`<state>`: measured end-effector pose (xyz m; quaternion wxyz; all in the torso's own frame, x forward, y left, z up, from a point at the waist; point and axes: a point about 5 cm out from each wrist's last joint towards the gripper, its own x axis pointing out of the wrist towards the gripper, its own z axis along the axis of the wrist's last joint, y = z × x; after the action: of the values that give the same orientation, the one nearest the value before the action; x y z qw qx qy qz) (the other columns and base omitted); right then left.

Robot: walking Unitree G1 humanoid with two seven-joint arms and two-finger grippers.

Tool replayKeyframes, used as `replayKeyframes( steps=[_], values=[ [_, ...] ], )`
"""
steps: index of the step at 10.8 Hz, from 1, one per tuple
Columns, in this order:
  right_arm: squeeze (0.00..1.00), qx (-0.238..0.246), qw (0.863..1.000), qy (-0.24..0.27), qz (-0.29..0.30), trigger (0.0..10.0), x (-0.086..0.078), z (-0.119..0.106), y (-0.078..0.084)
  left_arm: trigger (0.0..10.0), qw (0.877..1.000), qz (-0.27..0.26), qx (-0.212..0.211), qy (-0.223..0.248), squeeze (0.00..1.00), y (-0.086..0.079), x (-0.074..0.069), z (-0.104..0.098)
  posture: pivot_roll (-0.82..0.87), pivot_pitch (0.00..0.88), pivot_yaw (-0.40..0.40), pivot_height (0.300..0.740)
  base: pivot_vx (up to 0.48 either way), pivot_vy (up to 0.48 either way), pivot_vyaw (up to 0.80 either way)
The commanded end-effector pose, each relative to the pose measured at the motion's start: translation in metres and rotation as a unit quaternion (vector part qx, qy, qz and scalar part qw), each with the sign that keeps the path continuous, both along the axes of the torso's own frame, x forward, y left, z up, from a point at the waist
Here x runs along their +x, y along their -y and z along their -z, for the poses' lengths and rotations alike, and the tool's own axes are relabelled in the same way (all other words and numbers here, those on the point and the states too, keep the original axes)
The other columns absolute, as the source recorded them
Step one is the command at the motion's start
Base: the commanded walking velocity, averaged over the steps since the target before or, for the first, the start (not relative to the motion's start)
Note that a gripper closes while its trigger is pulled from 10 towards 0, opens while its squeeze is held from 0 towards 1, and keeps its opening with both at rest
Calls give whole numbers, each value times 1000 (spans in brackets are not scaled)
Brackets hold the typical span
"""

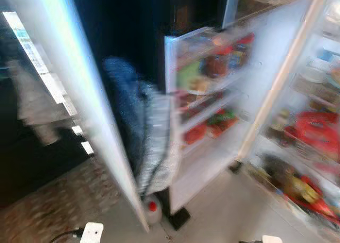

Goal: Restocking fridge

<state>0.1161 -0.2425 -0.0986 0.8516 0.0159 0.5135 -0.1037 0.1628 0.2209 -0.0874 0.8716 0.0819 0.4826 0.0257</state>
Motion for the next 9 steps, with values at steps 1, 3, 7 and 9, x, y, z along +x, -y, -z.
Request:
replayKeyframes(
  steps=[1, 3, 7, 9],
  values=[
    [0, 8, 1000, 5, 2, 10000, 2, 1, -6, 10000, 1000, -8, 8, -17, 0, -11, -10, 2, -33, 28, 65, 740, 0, 0, 0],
    [0, 7, 1000, 4, 4, 10000, 1, 1, -5, 10000, 1000, -9, 12, -26, 0, -14, -17, 4, -31, 26, 64, 740, 0, 0, 0],
    [0, 10, 1000, 5, 15, 10000, 1, 1, -5, 10000, 1000, 6, 5, -20, 0, 9, -6, 5, -36, 16, 68, 740, 0, 71, -172],
    [0, 10, 1000, 3, 10, 10000, 1, 1, -6, 10000, 1000, 13, 0, -20, 0, 23, -3, 6, -38, 4, 72, 740, 0, 0, -716]
  ],
)
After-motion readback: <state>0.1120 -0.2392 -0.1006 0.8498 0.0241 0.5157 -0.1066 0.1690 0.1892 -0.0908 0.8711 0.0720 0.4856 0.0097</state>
